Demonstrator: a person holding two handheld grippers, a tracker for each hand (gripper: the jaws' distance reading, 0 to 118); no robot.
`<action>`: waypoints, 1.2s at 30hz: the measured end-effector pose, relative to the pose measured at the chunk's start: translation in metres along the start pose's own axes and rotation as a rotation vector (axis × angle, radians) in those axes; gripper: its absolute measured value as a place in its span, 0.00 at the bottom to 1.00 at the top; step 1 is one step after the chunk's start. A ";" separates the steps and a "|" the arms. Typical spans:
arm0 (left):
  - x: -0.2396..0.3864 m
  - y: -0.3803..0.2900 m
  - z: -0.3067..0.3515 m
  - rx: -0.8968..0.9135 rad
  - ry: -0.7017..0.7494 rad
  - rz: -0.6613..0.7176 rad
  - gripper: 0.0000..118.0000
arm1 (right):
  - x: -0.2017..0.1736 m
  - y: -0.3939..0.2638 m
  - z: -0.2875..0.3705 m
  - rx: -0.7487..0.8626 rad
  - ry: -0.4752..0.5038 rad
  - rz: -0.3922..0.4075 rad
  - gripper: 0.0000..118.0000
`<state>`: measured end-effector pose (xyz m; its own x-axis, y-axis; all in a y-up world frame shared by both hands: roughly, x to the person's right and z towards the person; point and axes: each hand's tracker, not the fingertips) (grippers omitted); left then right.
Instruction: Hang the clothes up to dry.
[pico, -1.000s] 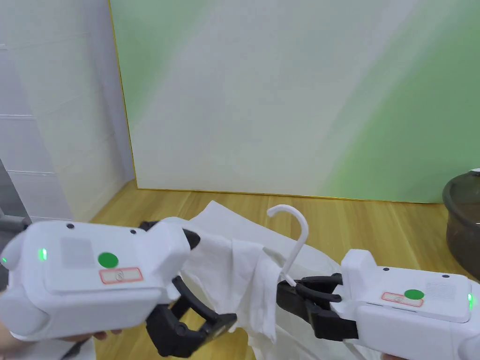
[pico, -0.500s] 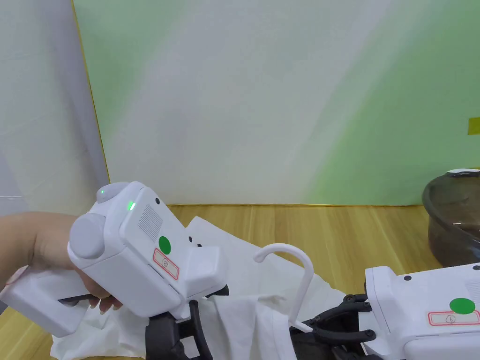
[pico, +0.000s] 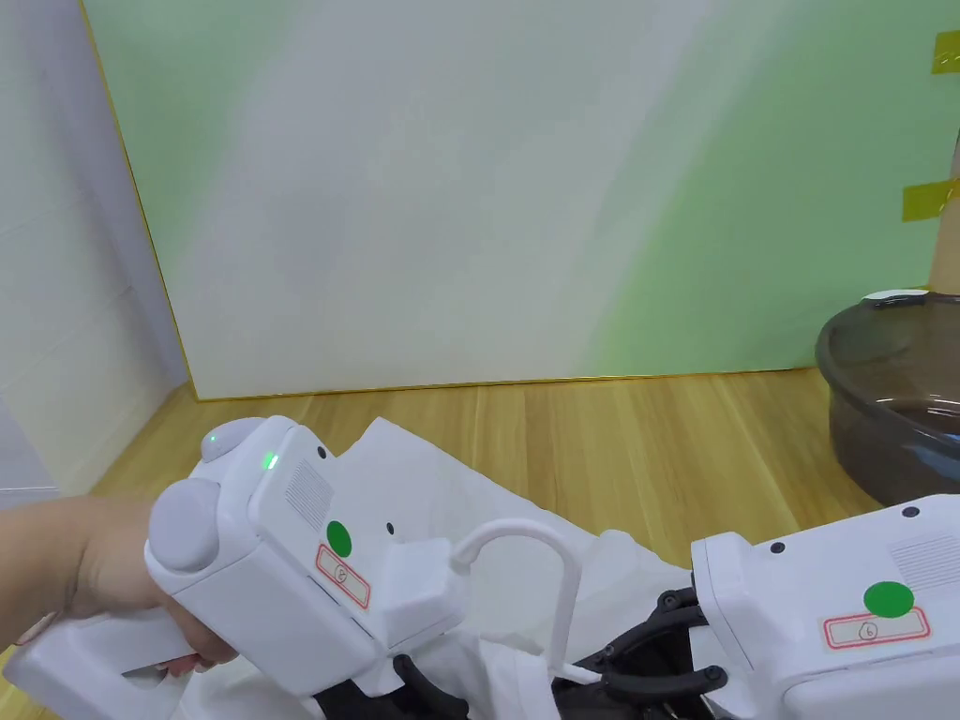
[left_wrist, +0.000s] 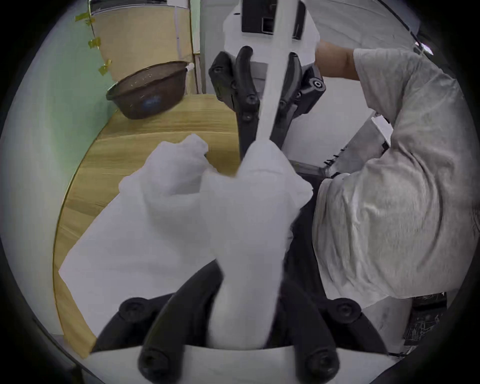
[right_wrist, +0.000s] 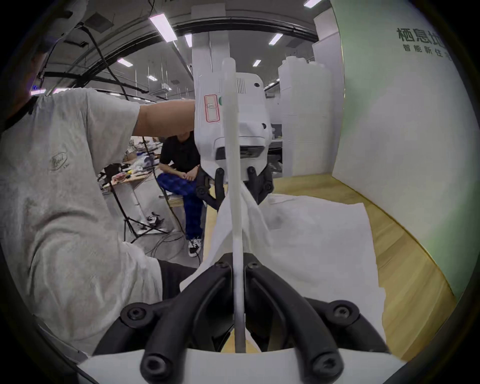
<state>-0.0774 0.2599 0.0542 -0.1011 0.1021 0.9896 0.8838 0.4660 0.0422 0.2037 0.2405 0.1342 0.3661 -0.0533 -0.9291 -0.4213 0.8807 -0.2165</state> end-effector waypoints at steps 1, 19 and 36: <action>-0.001 -0.001 0.002 0.010 -0.010 0.021 0.09 | 0.001 0.000 0.000 -0.001 0.015 -0.014 0.04; -0.008 -0.011 0.052 0.140 0.245 0.206 0.08 | -0.116 -0.017 0.065 0.205 -0.849 -0.115 1.00; 0.008 0.004 0.061 0.112 0.277 0.157 0.08 | -0.035 -0.076 -0.094 -0.062 -0.763 -0.191 0.54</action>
<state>-0.1032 0.3164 0.0541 0.1740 -0.0551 0.9832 0.8215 0.5587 -0.1141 0.1455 0.1310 0.1549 0.8956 0.1564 -0.4165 -0.3309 0.8599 -0.3887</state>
